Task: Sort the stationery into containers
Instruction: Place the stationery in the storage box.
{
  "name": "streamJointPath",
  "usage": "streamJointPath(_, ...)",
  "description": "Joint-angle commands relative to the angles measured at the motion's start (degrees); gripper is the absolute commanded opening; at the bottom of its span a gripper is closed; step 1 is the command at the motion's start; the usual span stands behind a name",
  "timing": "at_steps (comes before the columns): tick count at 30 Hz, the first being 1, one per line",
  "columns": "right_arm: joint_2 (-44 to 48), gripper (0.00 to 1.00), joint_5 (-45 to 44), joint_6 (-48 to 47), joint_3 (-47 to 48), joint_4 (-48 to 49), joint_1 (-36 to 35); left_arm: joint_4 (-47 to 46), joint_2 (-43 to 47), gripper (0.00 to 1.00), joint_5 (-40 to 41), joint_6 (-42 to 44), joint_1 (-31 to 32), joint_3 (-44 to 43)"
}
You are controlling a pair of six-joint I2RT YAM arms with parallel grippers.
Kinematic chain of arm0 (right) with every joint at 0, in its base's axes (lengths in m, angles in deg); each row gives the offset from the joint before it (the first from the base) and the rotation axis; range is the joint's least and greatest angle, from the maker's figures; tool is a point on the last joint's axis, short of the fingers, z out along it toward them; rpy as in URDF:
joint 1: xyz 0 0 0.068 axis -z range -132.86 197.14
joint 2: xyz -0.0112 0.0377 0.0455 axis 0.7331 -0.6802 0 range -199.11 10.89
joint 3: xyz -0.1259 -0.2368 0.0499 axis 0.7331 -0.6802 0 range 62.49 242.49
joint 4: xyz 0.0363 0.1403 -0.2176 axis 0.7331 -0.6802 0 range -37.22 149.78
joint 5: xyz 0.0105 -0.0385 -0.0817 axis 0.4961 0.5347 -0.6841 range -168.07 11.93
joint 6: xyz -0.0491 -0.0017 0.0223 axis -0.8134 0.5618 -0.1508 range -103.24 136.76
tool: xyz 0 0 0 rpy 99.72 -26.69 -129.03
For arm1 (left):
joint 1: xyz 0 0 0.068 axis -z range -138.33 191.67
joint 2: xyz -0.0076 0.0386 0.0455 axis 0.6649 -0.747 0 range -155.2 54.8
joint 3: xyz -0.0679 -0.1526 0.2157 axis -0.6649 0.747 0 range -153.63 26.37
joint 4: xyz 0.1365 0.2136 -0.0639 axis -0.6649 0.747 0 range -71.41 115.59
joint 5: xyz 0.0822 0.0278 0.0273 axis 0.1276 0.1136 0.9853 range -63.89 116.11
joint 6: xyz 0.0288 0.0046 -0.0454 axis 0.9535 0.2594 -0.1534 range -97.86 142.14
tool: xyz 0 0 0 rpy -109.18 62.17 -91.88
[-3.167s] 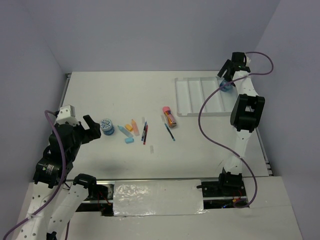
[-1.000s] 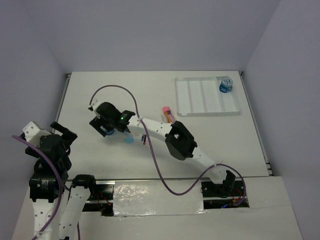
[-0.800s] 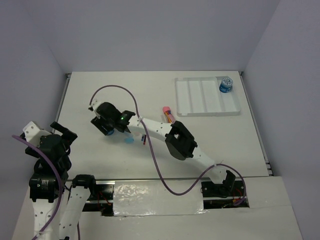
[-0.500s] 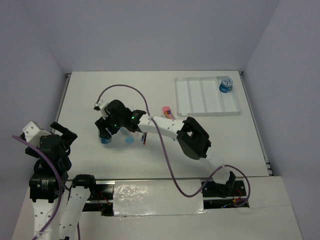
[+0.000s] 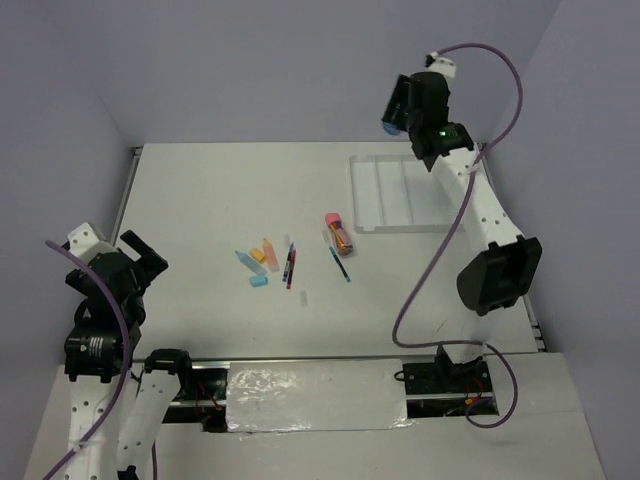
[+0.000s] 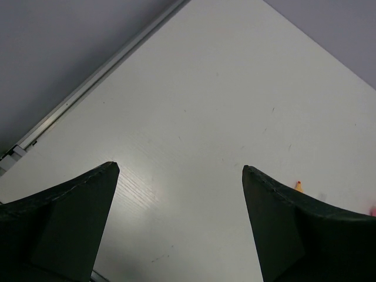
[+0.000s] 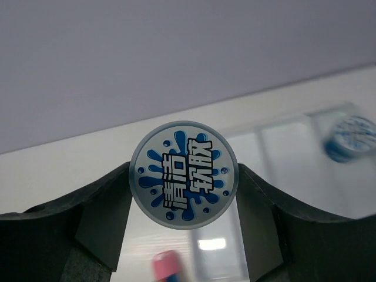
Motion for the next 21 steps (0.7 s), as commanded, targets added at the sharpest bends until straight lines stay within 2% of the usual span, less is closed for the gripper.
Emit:
streamJointPath(1,-6.99,0.00,-13.87,2.39,1.44,-17.34,8.81,-3.40,-2.71,0.99,-2.85,2.21,-0.27,0.16)
streamJointPath(4,-6.47,0.00,-9.82,2.31,-3.46,-11.56,14.87,-4.01,-3.68,0.99,-4.26,2.91,-0.27,0.33)
streamJointPath(10,-9.01,0.00,-9.37,1.78,-5.42,-10.47,20.50,-4.45,-3.95,0.99,-5.58,3.61,-0.27,0.42)
streamJointPath(21,-15.51,0.01,-7.44,0.11,-6.13,-8.11,25.61,-5.16,-5.53,0.99,-7.86,4.40,-0.10,0.42)
